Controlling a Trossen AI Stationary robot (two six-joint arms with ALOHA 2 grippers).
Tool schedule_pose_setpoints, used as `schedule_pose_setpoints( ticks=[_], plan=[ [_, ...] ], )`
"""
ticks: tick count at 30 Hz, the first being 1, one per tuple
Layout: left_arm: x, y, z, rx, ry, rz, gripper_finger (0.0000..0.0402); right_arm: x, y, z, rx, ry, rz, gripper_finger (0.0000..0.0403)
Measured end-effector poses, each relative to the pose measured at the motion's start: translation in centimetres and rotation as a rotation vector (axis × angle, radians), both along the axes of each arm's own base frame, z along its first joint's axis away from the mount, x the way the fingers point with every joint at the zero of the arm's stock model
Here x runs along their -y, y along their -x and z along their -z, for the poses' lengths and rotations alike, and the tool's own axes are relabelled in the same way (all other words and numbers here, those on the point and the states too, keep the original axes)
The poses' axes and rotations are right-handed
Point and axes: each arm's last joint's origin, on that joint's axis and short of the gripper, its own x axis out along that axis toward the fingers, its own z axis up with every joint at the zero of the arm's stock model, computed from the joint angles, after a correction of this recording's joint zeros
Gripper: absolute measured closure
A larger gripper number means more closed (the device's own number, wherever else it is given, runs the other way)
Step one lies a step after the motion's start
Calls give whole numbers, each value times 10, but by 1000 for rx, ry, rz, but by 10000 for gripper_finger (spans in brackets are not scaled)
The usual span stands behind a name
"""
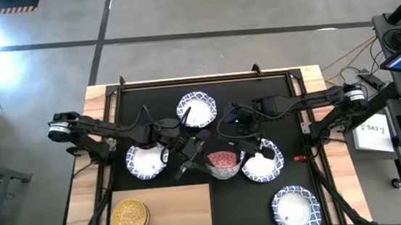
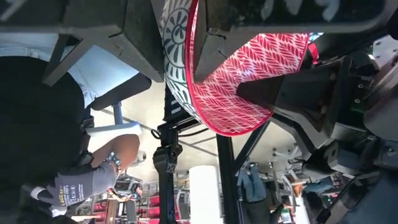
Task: Place and stack bowls onto a shelf
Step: Stack the red patterned bowl on top of the yellow patterned bowl on the shelf
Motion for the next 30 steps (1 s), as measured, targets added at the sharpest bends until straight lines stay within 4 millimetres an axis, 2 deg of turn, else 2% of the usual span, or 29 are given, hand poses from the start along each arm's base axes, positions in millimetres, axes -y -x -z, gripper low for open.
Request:
schedule_pose_setpoints(
  ticks=[12,24,30],
  plan=[
    [2,-6,7,-29,57,33,334,5,-2,4,44,26,-26,389],
    [2,-6,7,-73,113,49,333,10,-7,-7,23,37,-21,389],
    [3,-5,8,-106,142,79,355,11,-14,-6,20,48,-26,389]
  ],
)
